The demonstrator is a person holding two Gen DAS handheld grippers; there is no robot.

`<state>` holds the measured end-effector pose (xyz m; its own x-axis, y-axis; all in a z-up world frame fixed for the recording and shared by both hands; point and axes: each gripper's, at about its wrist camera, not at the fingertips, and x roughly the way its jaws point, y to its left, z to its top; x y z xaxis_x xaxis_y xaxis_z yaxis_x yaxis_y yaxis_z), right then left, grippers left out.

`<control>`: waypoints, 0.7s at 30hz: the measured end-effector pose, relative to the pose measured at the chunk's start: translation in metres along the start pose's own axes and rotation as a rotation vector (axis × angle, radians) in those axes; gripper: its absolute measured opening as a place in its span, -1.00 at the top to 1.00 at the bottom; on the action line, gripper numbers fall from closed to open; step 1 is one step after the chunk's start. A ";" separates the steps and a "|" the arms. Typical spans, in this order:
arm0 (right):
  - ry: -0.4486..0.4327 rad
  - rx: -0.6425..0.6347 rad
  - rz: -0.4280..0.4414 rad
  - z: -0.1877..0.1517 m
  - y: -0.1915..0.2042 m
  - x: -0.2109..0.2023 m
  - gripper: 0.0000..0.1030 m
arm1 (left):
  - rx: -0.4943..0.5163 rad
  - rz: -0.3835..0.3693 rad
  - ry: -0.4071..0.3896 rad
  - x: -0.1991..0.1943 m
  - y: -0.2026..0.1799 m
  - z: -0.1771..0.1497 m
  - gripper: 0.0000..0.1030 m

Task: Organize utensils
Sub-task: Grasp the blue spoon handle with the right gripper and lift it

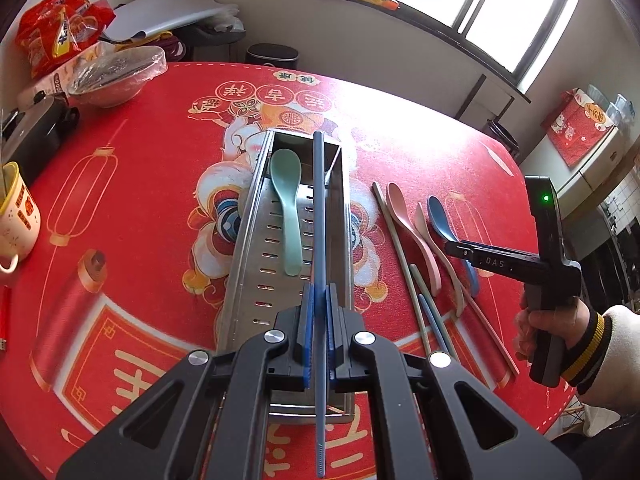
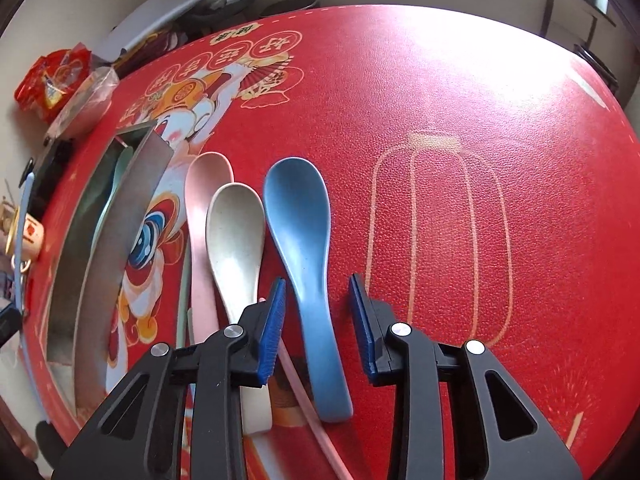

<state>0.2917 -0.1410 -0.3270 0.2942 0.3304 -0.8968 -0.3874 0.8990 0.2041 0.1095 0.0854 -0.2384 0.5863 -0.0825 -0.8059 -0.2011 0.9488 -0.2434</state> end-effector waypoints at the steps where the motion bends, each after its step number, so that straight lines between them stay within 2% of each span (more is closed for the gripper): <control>1: 0.001 -0.002 -0.004 0.000 0.002 0.000 0.41 | -0.001 0.001 0.000 0.000 0.002 0.000 0.90; 2: 0.003 -0.003 -0.008 0.001 0.004 0.001 0.53 | -0.003 0.002 0.001 -0.001 0.004 0.001 0.90; 5: 0.011 0.003 -0.012 -0.001 0.007 0.001 0.68 | -0.011 0.003 0.006 0.000 0.010 0.002 0.89; 13: -0.031 0.089 0.018 -0.009 0.004 -0.015 0.69 | -0.008 -0.013 0.030 0.006 0.017 0.008 0.90; 21: -0.082 0.124 0.047 -0.018 0.008 -0.042 0.69 | 0.019 -0.043 0.065 0.029 0.016 0.025 0.90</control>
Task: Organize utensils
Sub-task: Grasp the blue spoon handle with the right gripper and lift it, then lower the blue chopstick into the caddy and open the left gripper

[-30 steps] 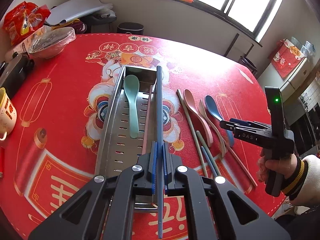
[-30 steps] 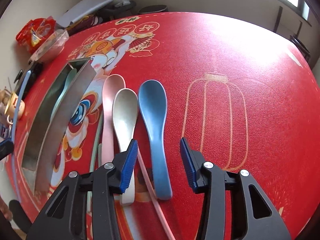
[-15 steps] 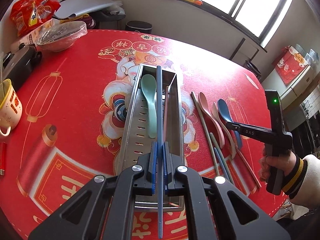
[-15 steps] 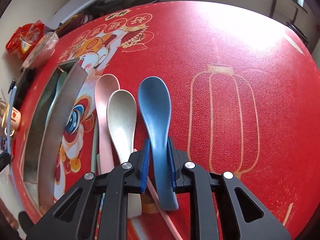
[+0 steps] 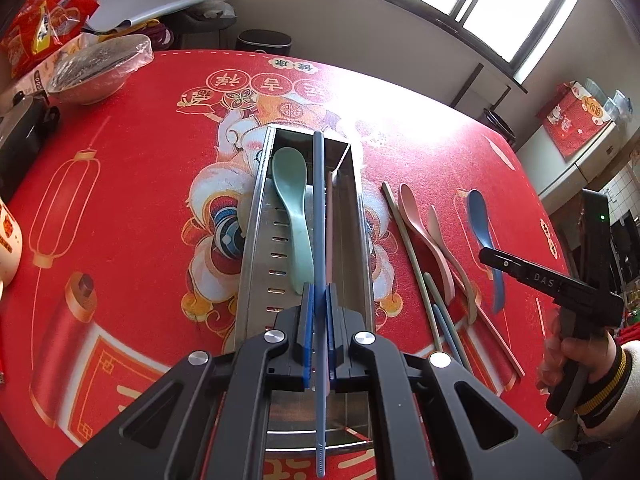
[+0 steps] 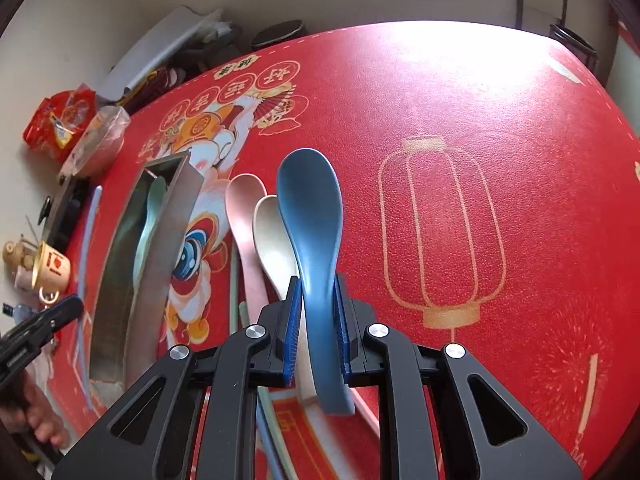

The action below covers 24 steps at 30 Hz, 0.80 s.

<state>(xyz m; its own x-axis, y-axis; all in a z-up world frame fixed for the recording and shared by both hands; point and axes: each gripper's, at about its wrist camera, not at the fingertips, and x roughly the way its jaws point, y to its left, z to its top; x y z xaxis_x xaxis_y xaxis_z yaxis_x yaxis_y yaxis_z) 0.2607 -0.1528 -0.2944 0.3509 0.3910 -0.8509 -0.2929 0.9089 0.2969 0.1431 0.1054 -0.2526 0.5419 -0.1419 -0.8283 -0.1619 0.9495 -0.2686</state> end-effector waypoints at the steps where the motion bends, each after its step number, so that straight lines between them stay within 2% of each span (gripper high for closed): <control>1: -0.005 0.009 0.003 -0.002 -0.001 -0.004 0.69 | 0.003 -0.003 0.006 0.004 0.000 0.003 0.89; 11: -0.041 0.068 0.014 -0.023 0.000 -0.029 0.69 | 0.038 -0.023 0.074 0.043 0.001 0.027 0.90; 18: -0.054 0.121 -0.013 -0.036 -0.009 -0.038 0.69 | 0.072 -0.030 0.132 0.067 -0.006 0.021 0.89; 24: -0.058 0.142 -0.031 -0.043 -0.010 -0.043 0.69 | 0.082 -0.047 0.139 0.073 -0.003 0.021 0.89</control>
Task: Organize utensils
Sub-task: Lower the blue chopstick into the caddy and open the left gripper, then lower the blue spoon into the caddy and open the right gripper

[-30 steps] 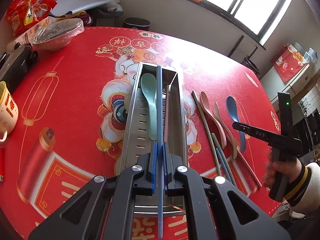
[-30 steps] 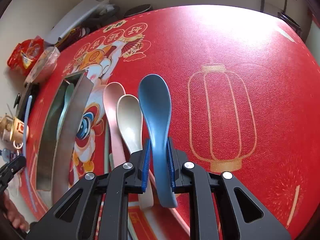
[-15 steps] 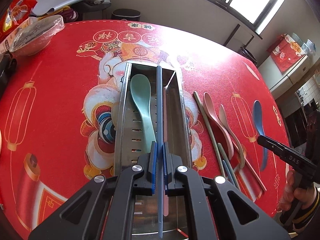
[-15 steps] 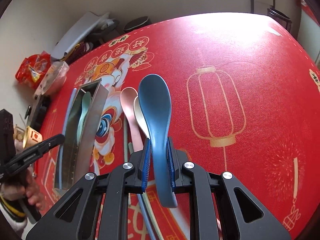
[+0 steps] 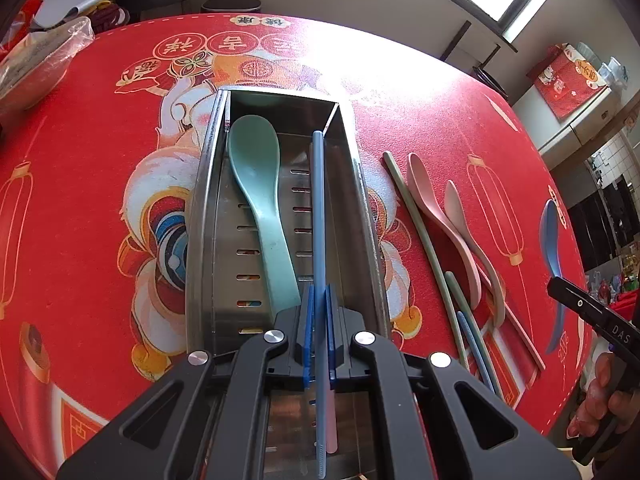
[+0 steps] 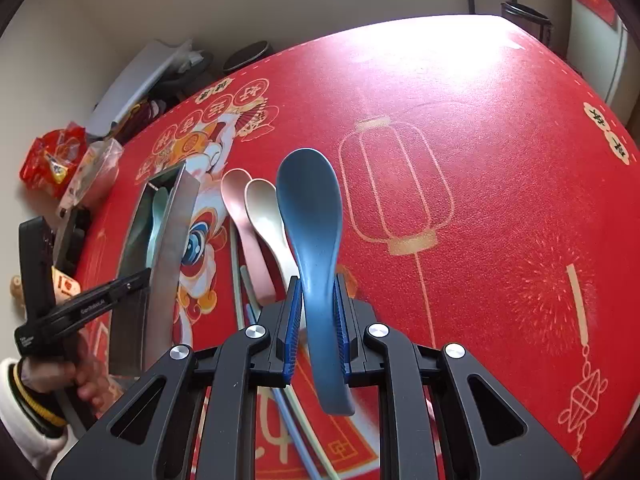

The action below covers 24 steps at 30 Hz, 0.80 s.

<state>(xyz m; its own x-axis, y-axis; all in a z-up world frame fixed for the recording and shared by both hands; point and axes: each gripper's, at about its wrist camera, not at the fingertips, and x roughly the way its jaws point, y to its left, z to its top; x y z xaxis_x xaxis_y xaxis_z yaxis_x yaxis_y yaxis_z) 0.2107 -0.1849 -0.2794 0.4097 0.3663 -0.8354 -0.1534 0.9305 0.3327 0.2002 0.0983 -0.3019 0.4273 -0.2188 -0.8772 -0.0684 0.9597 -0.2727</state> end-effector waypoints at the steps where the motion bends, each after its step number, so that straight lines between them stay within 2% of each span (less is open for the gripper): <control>1: -0.001 0.004 0.001 -0.001 0.000 0.000 0.69 | 0.003 -0.008 0.002 0.000 0.000 0.000 0.89; 10: -0.005 0.004 0.013 -0.006 0.011 -0.003 0.69 | 0.019 -0.028 -0.032 -0.023 0.008 -0.002 0.86; 16: -0.001 0.008 0.018 -0.009 0.022 -0.003 0.69 | 0.029 -0.001 -0.096 -0.056 0.016 -0.013 0.40; 18: 0.004 0.010 0.019 -0.010 0.027 -0.001 0.69 | 0.030 0.015 -0.114 -0.066 0.021 -0.019 0.20; 24: 0.027 0.006 0.044 -0.008 0.054 0.010 0.69 | 0.032 0.077 -0.179 -0.093 0.037 -0.032 -0.22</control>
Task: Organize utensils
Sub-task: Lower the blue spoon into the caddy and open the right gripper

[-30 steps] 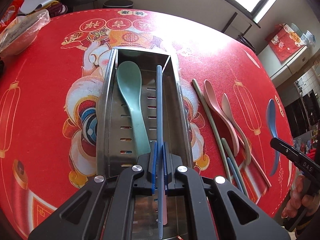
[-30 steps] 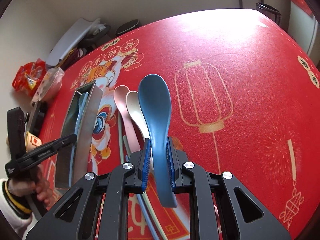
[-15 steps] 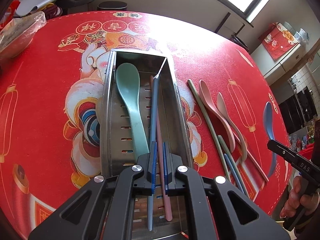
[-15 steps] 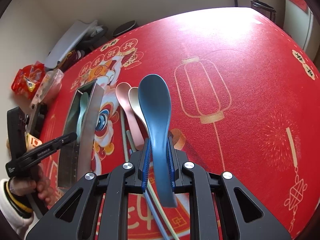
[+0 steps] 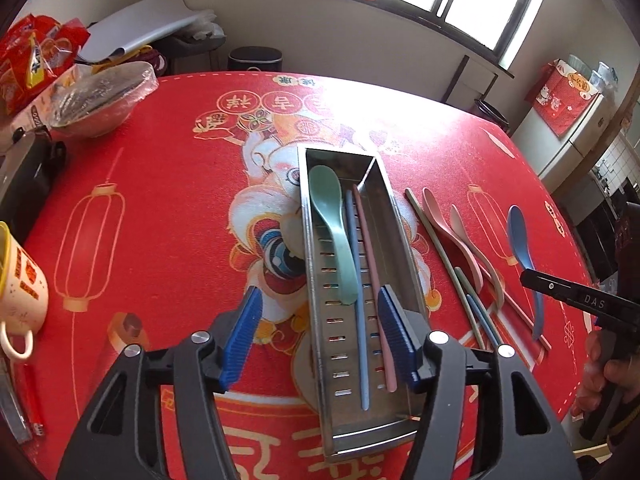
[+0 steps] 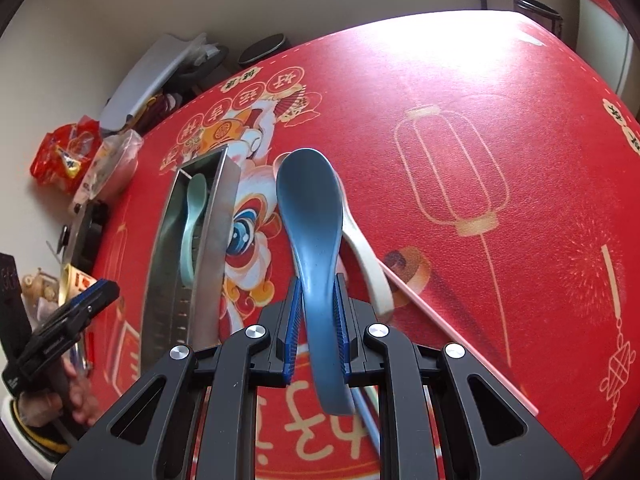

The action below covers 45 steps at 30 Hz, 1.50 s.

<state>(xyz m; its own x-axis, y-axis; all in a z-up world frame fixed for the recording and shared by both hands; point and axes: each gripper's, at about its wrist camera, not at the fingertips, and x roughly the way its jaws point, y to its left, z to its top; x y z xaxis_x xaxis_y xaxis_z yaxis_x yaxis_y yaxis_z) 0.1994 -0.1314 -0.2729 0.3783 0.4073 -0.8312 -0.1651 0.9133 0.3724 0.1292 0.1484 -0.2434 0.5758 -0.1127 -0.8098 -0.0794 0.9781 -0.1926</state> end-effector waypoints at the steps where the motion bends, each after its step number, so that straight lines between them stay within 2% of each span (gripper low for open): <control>1: 0.005 -0.002 0.006 0.001 0.006 0.003 0.69 | 0.001 0.006 -0.006 -0.004 0.003 -0.001 -0.26; 6: 0.031 -0.009 0.042 0.012 0.039 0.018 0.69 | 0.013 0.021 -0.039 -0.019 0.014 -0.003 -0.65; 12: 0.063 -0.040 0.062 0.035 0.085 0.043 0.69 | 0.018 0.043 -0.044 -0.025 0.029 0.000 -0.87; 22: 0.145 -0.030 0.061 0.061 0.143 0.094 0.69 | -0.018 0.071 -0.049 -0.026 0.048 0.002 -0.88; 29: 0.212 0.011 0.023 0.064 0.152 0.122 0.69 | -0.079 0.068 -0.057 -0.026 0.064 -0.005 -0.88; 32: 0.219 -0.002 0.007 0.064 0.158 0.128 0.69 | -0.086 0.090 -0.053 -0.026 0.068 -0.007 -0.88; 40: 0.253 0.022 -0.015 0.064 0.157 0.139 0.68 | -0.106 0.088 -0.040 -0.029 0.069 -0.008 -0.88; 45: 0.243 0.015 -0.010 0.065 0.159 0.137 0.66 | -0.105 0.091 -0.039 -0.030 0.067 -0.008 -0.88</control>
<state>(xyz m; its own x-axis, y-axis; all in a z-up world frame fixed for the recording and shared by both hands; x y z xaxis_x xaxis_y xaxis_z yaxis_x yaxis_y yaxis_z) 0.2841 0.0692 -0.3009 0.1493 0.3892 -0.9090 -0.1486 0.9177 0.3685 0.1000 0.2154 -0.2366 0.5937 -0.0153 -0.8045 -0.2160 0.9601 -0.1777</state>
